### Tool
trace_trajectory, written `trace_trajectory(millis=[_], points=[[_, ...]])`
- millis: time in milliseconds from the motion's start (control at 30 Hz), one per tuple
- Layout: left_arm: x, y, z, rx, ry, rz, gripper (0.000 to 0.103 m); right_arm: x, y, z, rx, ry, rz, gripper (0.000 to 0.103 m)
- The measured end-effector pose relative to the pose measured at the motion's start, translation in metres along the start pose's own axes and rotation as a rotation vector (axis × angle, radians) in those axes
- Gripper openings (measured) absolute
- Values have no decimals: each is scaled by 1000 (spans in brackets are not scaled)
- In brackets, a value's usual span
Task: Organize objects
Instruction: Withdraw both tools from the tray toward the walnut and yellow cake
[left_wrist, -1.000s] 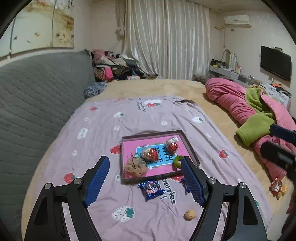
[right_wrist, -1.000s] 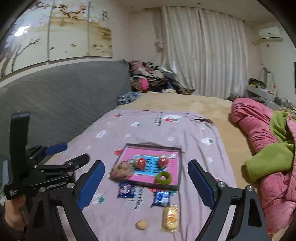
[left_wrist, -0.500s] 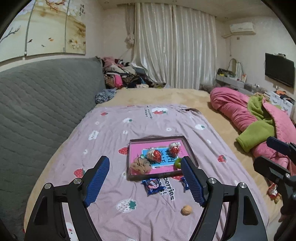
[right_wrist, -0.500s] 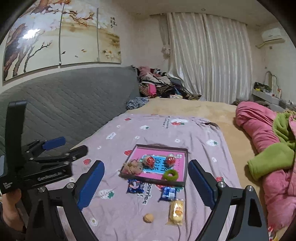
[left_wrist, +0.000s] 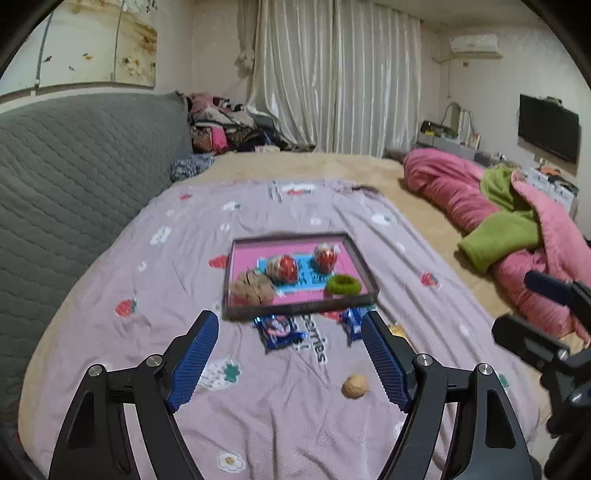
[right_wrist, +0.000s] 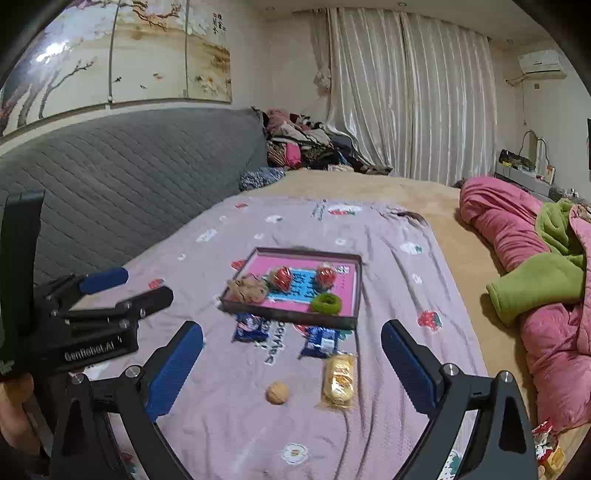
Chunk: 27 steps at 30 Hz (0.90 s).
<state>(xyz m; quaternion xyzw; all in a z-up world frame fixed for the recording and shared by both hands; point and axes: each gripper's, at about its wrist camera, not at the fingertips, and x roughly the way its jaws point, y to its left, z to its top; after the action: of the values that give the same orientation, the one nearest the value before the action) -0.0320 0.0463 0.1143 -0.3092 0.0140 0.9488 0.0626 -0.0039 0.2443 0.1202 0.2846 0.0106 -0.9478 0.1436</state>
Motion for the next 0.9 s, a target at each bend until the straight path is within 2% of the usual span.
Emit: trace_trajectory(millis=[200,400,500,900], points=[[45,-18,-32,9,56,-8,81,28,-22,-18,30,43,0,98],[73,-32,-52,28,84,-21,81,49,-37,-35,66,74,35,98],[85,-38,-59,39,105,-34,81,61,-40,-42,57,112,10,98],[129,-51,-81,48,181,-63,81,89,-57,-64,47,153,-41,98]])
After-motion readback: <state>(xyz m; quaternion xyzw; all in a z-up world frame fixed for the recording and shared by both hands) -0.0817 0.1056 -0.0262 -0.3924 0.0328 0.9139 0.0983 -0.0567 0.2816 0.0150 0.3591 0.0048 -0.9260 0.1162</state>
